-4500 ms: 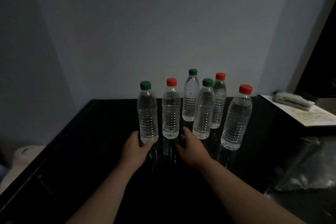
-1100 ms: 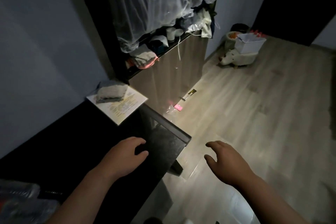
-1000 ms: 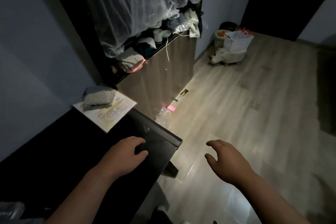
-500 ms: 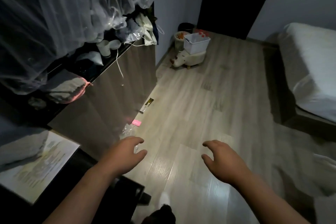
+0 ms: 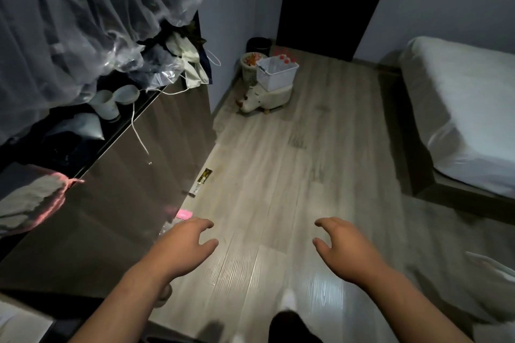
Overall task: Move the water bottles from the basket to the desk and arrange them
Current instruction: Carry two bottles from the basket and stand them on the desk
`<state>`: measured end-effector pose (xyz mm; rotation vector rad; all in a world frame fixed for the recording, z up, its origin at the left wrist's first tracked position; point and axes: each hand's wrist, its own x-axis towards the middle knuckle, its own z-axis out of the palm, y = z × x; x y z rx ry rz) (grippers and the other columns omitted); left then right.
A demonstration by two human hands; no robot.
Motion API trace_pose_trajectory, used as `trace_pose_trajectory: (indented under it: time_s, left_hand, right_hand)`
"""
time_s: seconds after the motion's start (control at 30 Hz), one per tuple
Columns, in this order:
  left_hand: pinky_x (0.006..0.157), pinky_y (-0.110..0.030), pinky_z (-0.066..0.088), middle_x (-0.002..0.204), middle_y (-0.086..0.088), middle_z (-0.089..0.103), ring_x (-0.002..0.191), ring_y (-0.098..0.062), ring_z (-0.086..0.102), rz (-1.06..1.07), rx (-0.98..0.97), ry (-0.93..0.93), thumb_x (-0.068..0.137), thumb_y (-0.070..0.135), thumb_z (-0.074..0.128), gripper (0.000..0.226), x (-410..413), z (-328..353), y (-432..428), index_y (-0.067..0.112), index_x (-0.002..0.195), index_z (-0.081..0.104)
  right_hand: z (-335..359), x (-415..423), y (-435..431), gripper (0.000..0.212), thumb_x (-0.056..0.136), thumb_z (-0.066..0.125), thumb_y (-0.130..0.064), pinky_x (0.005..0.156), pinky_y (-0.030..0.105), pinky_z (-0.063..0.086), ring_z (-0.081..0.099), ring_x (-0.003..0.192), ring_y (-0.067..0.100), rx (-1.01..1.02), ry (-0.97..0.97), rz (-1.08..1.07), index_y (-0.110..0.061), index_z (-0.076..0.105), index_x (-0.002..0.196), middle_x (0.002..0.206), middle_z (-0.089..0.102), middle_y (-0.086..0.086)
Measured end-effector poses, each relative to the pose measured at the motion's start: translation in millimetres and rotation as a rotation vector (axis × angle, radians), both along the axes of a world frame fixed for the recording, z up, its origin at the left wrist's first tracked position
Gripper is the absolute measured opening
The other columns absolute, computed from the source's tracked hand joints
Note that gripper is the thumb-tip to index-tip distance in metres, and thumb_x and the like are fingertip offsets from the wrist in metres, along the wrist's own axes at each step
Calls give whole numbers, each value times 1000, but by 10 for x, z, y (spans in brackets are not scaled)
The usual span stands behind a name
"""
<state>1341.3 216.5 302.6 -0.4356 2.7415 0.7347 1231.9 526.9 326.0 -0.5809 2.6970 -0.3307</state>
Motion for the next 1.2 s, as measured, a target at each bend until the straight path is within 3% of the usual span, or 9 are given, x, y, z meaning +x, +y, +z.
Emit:
trace_pose_trajectory:
  time_s: [0.77,1.2]
  left_hand:
    - [99,-30,44,137,12,53,125,-9,50,50,-68,-39,82,56,53,56,-3248,124,99,31,133,52]
    - [99,-28,42,139,9,52,127,-13,49,44,-15,-14,85,51,57,54,-4892,-58,-726,27,133,53]
  right_hand:
    - [-54,-3418,139,46,95,48,-40,103,28,40,49,127,16,-11,5,45,-23,48,138,139,54,-5]
    - [-97,-4965,-633,48,94,49,-40,104,31,42,51,126,18,70,-20,57,-21,48,138,138,54,-1]
